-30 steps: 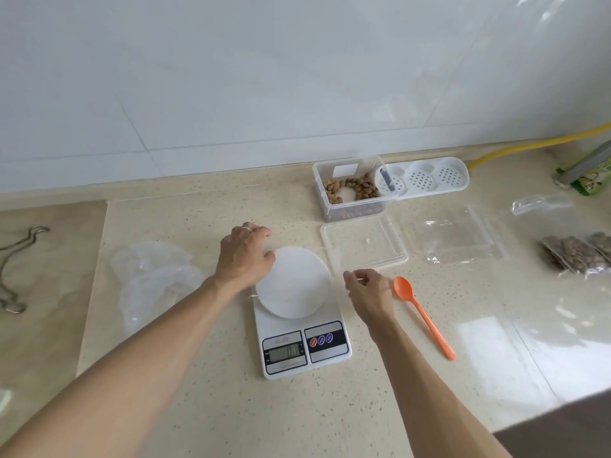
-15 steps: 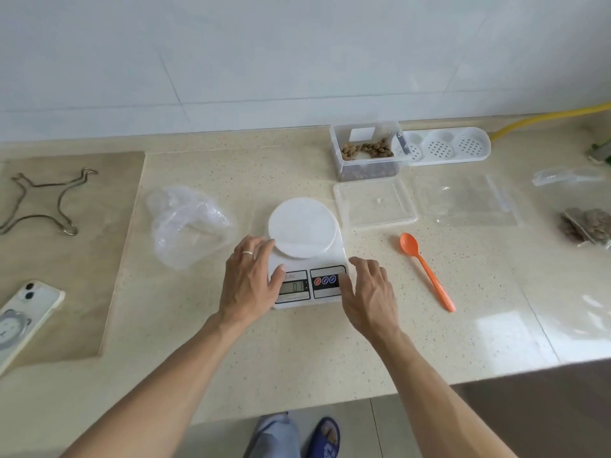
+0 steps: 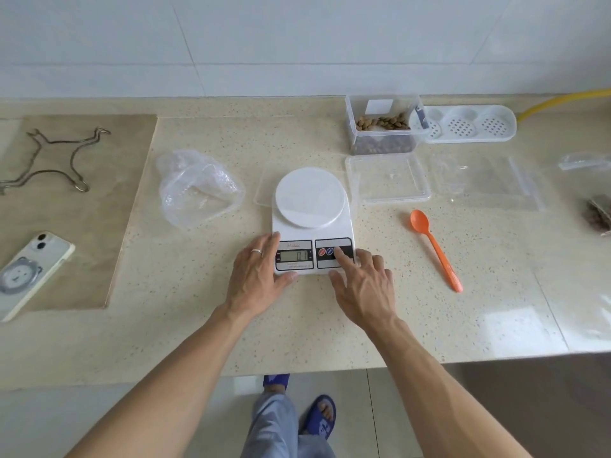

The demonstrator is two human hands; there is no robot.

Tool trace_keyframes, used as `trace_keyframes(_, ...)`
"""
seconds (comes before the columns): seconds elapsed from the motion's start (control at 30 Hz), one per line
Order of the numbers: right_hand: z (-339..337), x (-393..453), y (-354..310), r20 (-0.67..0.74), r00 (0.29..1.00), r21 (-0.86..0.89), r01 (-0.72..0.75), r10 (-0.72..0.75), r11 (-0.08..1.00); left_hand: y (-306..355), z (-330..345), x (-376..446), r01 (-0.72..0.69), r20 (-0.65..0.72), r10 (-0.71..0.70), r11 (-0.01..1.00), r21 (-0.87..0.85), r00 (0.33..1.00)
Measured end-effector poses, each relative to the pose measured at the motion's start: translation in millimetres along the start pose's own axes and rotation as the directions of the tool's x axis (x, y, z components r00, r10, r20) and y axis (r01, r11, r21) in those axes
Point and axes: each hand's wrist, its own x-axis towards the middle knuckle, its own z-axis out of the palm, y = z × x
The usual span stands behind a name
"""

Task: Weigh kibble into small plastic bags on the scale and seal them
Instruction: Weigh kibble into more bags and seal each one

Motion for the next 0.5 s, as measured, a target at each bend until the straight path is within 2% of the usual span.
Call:
trace_keyframes(0.33, -11, 5, -1, 0.091, 0.996, -0.005, -0.001, 0.002, 1.000, 3, 1, -1, 0.039, 0.037, -0.038, 0.999, -0.014, 0.999)
trace_keyframes(0.5, -19, 2, 10, 0.142, 0.988, 0.086, 0.043, -0.055, 0.995, 15, -9, 0, 0.022, 0.042, -0.024, 0.998, 0.055, 0.999)
